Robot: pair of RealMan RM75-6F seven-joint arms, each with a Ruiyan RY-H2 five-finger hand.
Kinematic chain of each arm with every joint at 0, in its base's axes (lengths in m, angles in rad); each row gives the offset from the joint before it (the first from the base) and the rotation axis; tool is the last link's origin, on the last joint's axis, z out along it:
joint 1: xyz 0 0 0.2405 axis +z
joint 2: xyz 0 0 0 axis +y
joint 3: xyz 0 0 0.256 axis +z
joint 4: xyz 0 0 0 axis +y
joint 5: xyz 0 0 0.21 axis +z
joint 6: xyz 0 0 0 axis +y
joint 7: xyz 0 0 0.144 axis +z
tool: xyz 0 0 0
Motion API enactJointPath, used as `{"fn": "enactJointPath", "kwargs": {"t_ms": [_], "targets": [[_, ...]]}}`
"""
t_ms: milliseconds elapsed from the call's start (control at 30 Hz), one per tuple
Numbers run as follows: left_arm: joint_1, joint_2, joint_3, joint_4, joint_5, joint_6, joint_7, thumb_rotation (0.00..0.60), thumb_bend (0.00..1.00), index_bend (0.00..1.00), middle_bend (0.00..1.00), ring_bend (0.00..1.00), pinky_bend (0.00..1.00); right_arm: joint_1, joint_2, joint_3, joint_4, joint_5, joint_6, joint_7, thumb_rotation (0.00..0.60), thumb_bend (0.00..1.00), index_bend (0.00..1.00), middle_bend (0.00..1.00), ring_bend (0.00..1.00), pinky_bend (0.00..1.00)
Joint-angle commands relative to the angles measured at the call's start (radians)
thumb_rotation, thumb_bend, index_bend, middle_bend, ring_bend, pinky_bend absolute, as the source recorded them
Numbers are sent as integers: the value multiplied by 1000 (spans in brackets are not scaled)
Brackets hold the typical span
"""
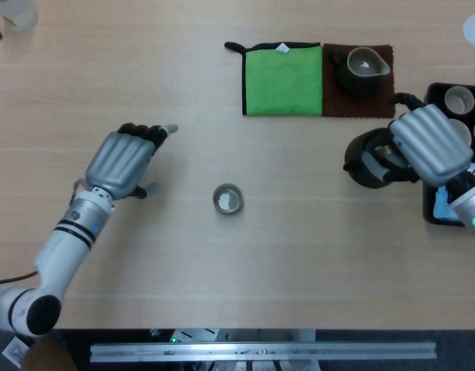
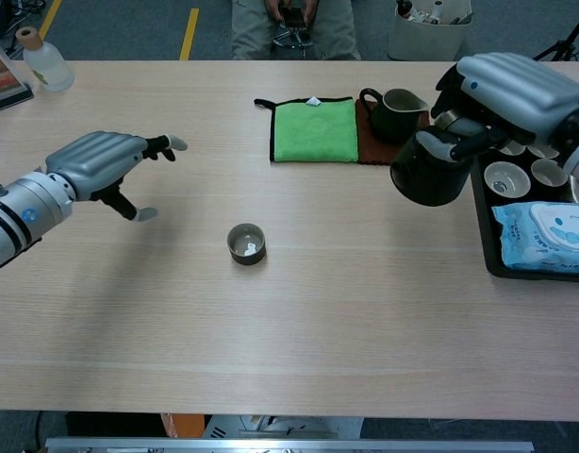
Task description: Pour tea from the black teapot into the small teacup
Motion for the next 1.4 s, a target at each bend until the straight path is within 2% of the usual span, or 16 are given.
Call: {"fn": "enactJointPath", "kwargs": {"t_ms": [33,233,467,1000,1400], "targets": [[66,60,21,-37,74,79,-68,600,246,116,205,209,198,17,-19,10,-3,18,-18,-21,510,400,1000,1000,973,236],[132,139,49,-70,178,159,-123,600,246,117,205,209,198,58,-70,25,0,66,-60,-86,512,400,1000,1000,973,236],[180,184,57,-100,249,218,-133,600,246,117,204,209,194,113,-150,38,8,124,-102,-182,511,400,1000,1000,973,236],[245,253,64,-128,328,240,-188,600,246,131,204,209,187,244,-375,67,83,305,-143,-401,512,400,1000,1000,971,236],[270,275,56,-149,354,233,-190,600,246,131,204,209,186,339,-471,78,163,392,-169,-507,516,400,1000,1000,971,236]]}}
